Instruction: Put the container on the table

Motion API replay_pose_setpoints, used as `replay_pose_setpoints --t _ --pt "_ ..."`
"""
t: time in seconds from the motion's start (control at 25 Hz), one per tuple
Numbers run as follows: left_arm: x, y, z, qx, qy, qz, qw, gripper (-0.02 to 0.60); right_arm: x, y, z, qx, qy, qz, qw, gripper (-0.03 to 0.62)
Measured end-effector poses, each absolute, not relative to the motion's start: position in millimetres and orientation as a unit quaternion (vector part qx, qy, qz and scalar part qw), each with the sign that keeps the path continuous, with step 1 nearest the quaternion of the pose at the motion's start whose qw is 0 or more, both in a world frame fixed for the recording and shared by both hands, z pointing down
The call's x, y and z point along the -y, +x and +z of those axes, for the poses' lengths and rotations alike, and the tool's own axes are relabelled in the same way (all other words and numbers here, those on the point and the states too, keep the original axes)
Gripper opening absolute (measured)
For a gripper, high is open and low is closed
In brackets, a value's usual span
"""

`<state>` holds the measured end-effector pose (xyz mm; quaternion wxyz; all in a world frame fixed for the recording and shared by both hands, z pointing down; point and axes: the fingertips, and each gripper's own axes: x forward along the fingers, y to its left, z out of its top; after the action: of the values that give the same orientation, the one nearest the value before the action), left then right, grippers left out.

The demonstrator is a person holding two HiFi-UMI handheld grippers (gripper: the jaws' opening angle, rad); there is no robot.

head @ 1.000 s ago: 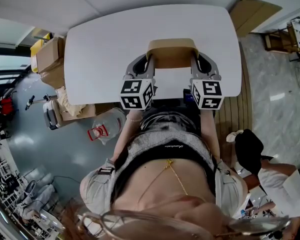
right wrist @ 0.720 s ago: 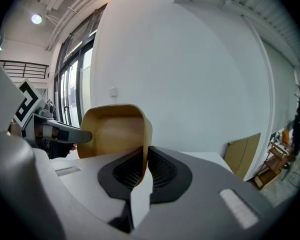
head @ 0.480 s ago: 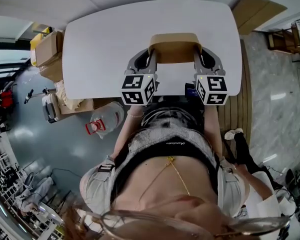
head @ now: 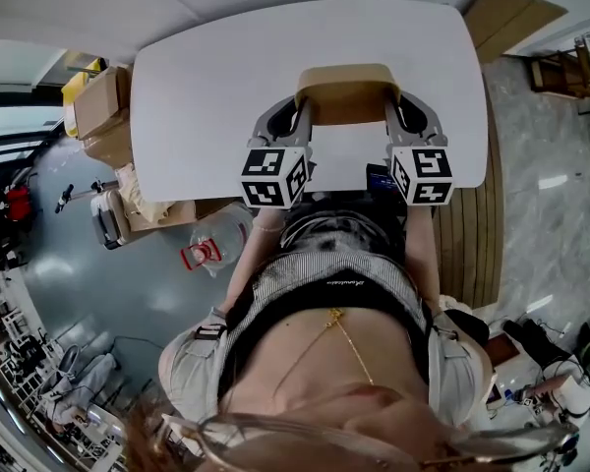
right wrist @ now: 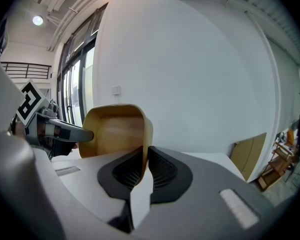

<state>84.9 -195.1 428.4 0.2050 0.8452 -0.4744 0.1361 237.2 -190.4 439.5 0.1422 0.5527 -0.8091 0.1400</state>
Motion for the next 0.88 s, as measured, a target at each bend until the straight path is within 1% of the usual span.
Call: replay_pose_setpoints --t 0.44,0.88 --pt "203 4 422 0.472 0.849 0.133 0.196 0.034 195 155 435 0.813 0.549 0.130 0.144 0.055" --pt "204 -73 435 0.452 0.855 0.128 0.219 0.034 192 78 443 0.803 0.558 0.133 0.162 0.055"
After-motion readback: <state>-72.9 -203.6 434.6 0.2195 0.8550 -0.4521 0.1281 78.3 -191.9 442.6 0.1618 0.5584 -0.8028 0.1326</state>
